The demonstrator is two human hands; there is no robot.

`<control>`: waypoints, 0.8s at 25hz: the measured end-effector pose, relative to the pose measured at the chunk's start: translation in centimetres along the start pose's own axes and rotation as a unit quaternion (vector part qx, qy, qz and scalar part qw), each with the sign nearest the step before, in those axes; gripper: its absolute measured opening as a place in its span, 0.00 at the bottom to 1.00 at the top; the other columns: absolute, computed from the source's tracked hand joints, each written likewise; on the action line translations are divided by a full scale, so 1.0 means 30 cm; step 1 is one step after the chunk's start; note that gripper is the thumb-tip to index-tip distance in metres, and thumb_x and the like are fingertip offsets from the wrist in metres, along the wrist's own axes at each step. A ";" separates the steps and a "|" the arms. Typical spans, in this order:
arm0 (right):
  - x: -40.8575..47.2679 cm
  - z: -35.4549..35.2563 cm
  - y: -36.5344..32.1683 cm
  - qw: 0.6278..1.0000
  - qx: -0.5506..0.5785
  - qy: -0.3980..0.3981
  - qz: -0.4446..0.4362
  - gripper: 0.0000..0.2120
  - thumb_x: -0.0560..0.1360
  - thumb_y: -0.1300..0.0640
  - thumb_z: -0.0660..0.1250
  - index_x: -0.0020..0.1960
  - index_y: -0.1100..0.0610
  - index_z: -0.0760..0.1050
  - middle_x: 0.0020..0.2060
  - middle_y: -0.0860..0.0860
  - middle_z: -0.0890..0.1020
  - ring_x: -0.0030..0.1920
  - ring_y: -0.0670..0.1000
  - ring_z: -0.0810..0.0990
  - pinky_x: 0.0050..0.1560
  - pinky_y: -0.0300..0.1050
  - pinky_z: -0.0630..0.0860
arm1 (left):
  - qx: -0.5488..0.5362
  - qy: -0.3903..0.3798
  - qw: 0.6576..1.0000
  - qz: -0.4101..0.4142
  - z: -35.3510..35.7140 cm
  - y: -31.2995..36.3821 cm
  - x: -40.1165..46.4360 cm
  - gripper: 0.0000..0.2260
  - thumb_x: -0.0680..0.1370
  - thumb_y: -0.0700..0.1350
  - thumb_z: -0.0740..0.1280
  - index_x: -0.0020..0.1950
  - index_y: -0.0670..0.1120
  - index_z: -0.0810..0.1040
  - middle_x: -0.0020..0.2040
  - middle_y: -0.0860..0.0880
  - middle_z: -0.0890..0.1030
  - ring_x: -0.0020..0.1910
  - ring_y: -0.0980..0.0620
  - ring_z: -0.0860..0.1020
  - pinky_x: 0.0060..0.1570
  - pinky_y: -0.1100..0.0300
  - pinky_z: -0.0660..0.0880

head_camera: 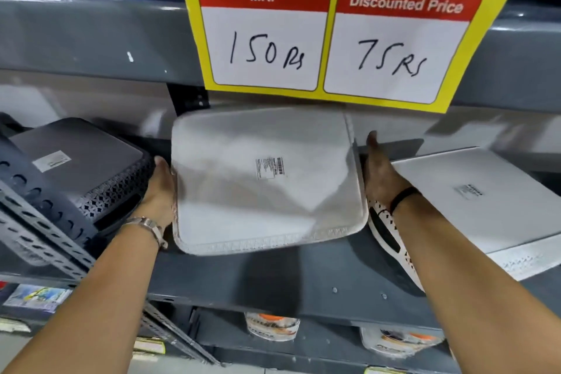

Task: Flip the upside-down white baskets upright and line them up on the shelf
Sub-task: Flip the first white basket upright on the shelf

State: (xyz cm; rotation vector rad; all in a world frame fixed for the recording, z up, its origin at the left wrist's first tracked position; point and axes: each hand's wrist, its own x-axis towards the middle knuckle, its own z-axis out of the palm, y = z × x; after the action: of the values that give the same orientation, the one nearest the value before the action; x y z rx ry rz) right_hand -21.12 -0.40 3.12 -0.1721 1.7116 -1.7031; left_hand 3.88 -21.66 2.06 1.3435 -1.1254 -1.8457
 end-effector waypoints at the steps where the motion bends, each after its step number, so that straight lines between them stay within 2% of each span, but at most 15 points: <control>1: -0.016 0.006 -0.022 0.999 0.027 -0.025 -0.004 0.37 0.73 0.32 0.46 0.60 0.58 0.77 0.53 0.62 0.82 0.48 0.56 0.81 0.58 0.50 0.76 | -0.032 0.004 0.999 0.020 0.005 0.024 0.000 0.29 0.78 0.62 0.45 0.55 0.45 0.78 0.51 0.48 0.83 0.53 0.46 0.79 0.54 0.55 0.75; 3: -0.032 0.004 -0.051 0.996 0.066 -0.053 -0.020 0.37 0.73 0.32 0.46 0.68 0.56 0.71 0.64 0.58 0.76 0.63 0.57 0.75 0.70 0.56 0.66 | -0.086 0.000 0.994 0.063 0.005 0.074 -0.020 0.25 0.79 0.61 0.46 0.36 0.49 0.73 0.30 0.53 0.81 0.37 0.52 0.76 0.39 0.59 0.73; 4: -0.038 0.003 -0.058 0.993 0.087 -0.058 -0.050 0.34 0.75 0.34 0.45 0.66 0.54 0.72 0.64 0.56 0.77 0.65 0.57 0.74 0.71 0.56 0.64 | -0.114 -0.008 0.990 0.086 0.003 0.096 -0.039 0.23 0.80 0.60 0.46 0.34 0.50 0.70 0.27 0.56 0.77 0.32 0.55 0.74 0.36 0.62 0.70; 6: -0.049 -0.008 -0.068 0.986 0.105 -0.095 -0.089 0.29 0.77 0.38 0.45 0.57 0.50 0.79 0.57 0.52 0.82 0.62 0.54 0.77 0.70 0.56 0.65 | -0.138 -0.052 0.981 0.127 0.002 0.119 -0.063 0.21 0.82 0.55 0.46 0.45 0.50 0.76 0.30 0.57 0.79 0.31 0.60 0.78 0.39 0.67 0.70; 7: -0.063 -0.016 -0.071 0.984 0.104 -0.108 -0.091 0.29 0.78 0.39 0.45 0.52 0.50 0.82 0.53 0.51 0.84 0.60 0.53 0.78 0.69 0.55 0.66 | -0.145 -0.066 0.975 0.153 -0.002 0.124 -0.077 0.20 0.82 0.52 0.48 0.53 0.47 0.79 0.32 0.59 0.82 0.37 0.63 0.81 0.44 0.67 0.72; 8: -0.078 -0.028 -0.071 0.982 0.111 -0.130 -0.085 0.28 0.78 0.40 0.46 0.50 0.51 0.82 0.51 0.51 0.84 0.59 0.52 0.79 0.68 0.54 0.68 | -0.168 -0.101 0.969 0.153 -0.008 0.128 -0.101 0.18 0.79 0.51 0.53 0.53 0.46 0.81 0.35 0.58 0.86 0.44 0.60 0.81 0.49 0.63 0.73; 9: -0.094 -0.042 -0.067 0.982 0.105 -0.139 -0.077 0.27 0.78 0.40 0.47 0.50 0.52 0.82 0.50 0.52 0.85 0.57 0.52 0.81 0.66 0.53 0.69 | -0.196 -0.130 0.962 0.137 -0.012 0.131 -0.121 0.17 0.74 0.52 0.59 0.48 0.47 0.84 0.39 0.53 0.87 0.50 0.54 0.81 0.53 0.56 0.73; 11: -0.130 -0.059 -0.066 0.986 0.066 -0.146 -0.046 0.22 0.79 0.44 0.50 0.49 0.57 0.78 0.42 0.54 0.86 0.46 0.51 0.85 0.58 0.51 0.74 | -0.177 -0.136 0.969 0.102 -0.031 0.136 -0.143 0.13 0.67 0.51 0.63 0.44 0.47 0.83 0.48 0.47 0.86 0.54 0.47 0.79 0.57 0.49 0.73; 12: -0.144 -0.063 -0.064 0.988 0.034 -0.147 -0.031 0.18 0.79 0.48 0.52 0.46 0.58 0.76 0.37 0.54 0.86 0.39 0.50 0.85 0.53 0.50 0.76 | -0.147 -0.116 0.979 0.084 -0.043 0.145 -0.144 0.10 0.69 0.50 0.63 0.44 0.47 0.80 0.52 0.46 0.85 0.55 0.46 0.79 0.58 0.48 0.73; 13: -0.158 -0.069 -0.066 0.988 -0.010 -0.151 -0.028 0.14 0.79 0.54 0.54 0.44 0.59 0.75 0.34 0.54 0.86 0.36 0.50 0.85 0.47 0.48 0.77 | -0.109 -0.104 0.986 0.070 -0.053 0.149 -0.141 0.07 0.73 0.48 0.62 0.42 0.47 0.78 0.50 0.46 0.84 0.51 0.46 0.81 0.56 0.49 0.74; 14: -0.170 -0.072 -0.060 0.987 -0.047 -0.149 -0.034 0.11 0.78 0.62 0.55 0.44 0.58 0.74 0.33 0.53 0.85 0.35 0.49 0.84 0.42 0.46 0.78 | -0.063 -0.086 0.993 0.056 -0.060 0.149 -0.138 0.09 0.76 0.47 0.59 0.39 0.47 0.75 0.43 0.47 0.83 0.43 0.48 0.81 0.50 0.52 0.76; 15: -0.181 -0.077 -0.049 0.986 -0.077 -0.139 -0.046 0.12 0.76 0.69 0.55 0.45 0.57 0.74 0.35 0.53 0.84 0.38 0.49 0.83 0.39 0.43 0.78 | -0.029 -0.078 0.996 0.045 -0.065 0.145 -0.136 0.11 0.77 0.44 0.58 0.35 0.46 0.72 0.37 0.47 0.80 0.36 0.50 0.79 0.43 0.55 0.75; 17: -0.189 -0.083 0.013 0.987 -0.110 -0.098 -0.060 0.21 0.73 0.77 0.56 0.57 0.57 0.72 0.47 0.54 0.81 0.48 0.51 0.78 0.39 0.39 0.80 | 0.032 -0.071 0.996 0.045 -0.056 0.118 -0.140 0.13 0.78 0.41 0.57 0.34 0.44 0.71 0.36 0.47 0.75 0.34 0.50 0.74 0.39 0.57 0.72; 19: -0.187 -0.065 0.110 0.982 -0.159 -0.055 -0.080 0.26 0.71 0.77 0.58 0.66 0.60 0.64 0.60 0.51 0.75 0.60 0.51 0.73 0.52 0.36 0.76 | 0.076 -0.066 0.995 0.030 -0.042 0.068 -0.152 0.12 0.79 0.41 0.57 0.36 0.44 0.72 0.37 0.47 0.77 0.35 0.50 0.75 0.37 0.57 0.70; 20: -0.180 -0.055 0.161 0.975 -0.202 -0.038 -0.084 0.32 0.71 0.76 0.59 0.72 0.59 0.57 0.66 0.51 0.72 0.66 0.53 0.71 0.57 0.39 0.74 | 0.087 -0.067 0.994 0.016 -0.037 0.044 -0.162 0.11 0.79 0.42 0.57 0.38 0.44 0.73 0.35 0.47 0.81 0.34 0.50 0.78 0.37 0.57 0.70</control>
State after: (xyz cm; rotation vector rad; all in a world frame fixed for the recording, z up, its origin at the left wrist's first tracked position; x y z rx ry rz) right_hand -16.20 4.53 0.54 -0.5745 2.0145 -1.4200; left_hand 6.45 -18.55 5.26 1.3032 -1.3978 -1.8716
